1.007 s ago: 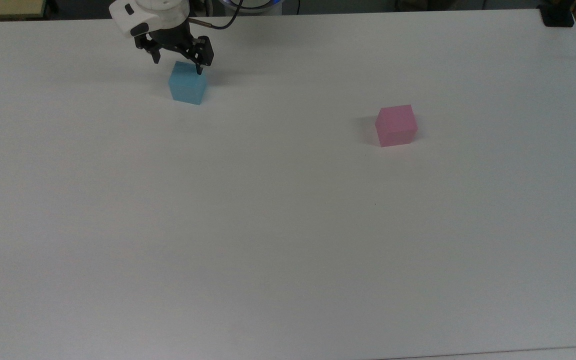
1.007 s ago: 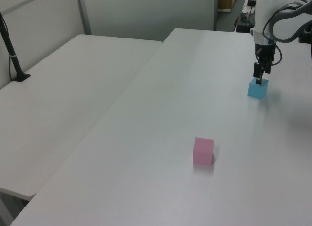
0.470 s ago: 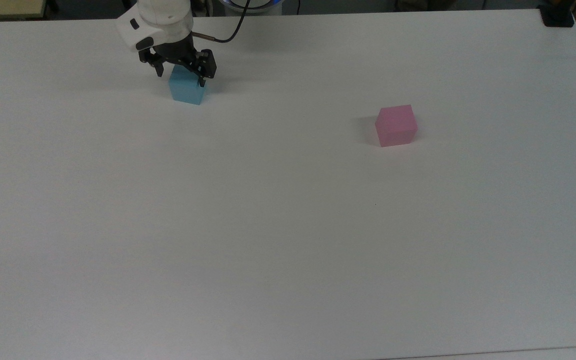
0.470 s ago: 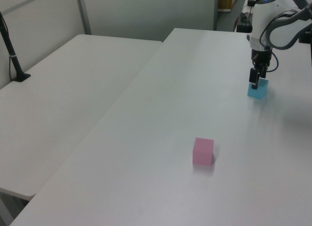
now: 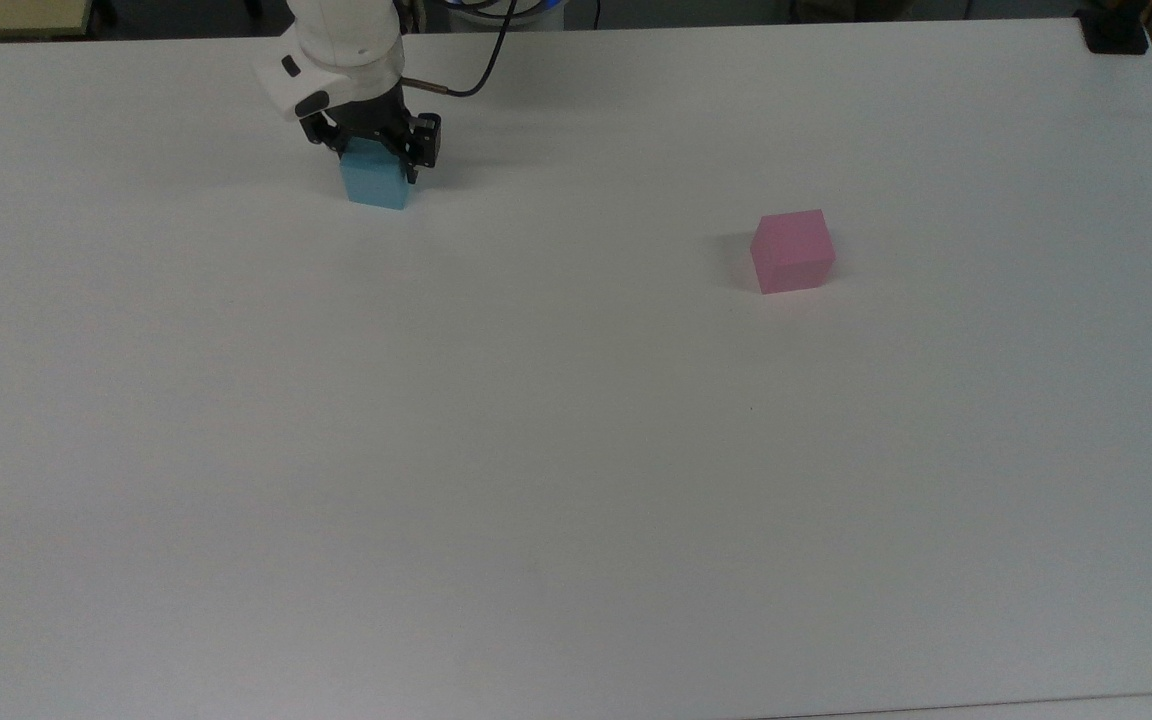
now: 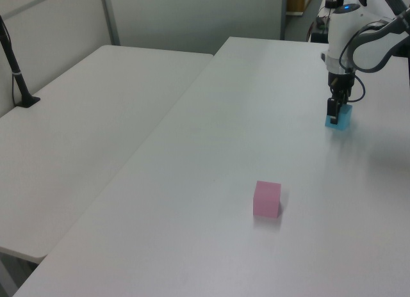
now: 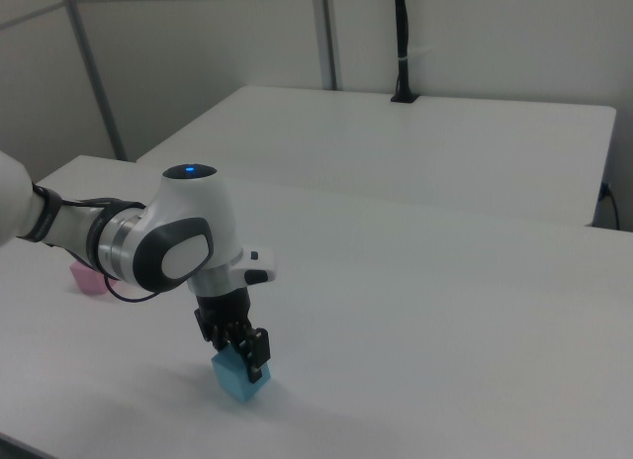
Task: Put blue cube on pink cube
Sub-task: 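Close the gripper around the light blue cube, then lift the light blue cube up off the table, then carry the light blue cube over the pink cube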
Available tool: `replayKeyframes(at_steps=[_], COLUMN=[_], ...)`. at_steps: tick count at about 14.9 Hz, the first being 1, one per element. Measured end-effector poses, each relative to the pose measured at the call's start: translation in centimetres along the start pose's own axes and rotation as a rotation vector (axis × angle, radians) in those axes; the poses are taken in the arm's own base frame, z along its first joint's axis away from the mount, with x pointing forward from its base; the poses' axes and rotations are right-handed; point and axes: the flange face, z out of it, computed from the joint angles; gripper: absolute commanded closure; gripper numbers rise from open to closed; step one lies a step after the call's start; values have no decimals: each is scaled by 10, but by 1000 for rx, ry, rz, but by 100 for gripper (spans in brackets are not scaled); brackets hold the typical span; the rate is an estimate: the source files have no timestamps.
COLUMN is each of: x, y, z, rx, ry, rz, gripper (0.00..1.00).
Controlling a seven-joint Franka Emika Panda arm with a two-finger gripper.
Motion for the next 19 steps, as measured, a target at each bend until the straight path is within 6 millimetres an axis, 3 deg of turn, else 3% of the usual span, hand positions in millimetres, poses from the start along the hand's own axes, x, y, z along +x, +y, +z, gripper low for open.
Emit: replayKeyframes(at_steps=[5, 7, 10, 12, 15, 17, 19], x=[0, 1, 11, 18, 20, 20, 22], y=[0, 3, 7, 6, 6, 5, -9], z=[-2, -16, -76, -158, -248, -274, -276], rx=[0, -4, -17, -22, 7, 16, 19], ry=[5, -14, -57, -58, -15, 13, 16], rz=[0, -2, -5, -6, -29, -35, -64], gripper=[94, 94, 94, 92, 91, 91, 91])
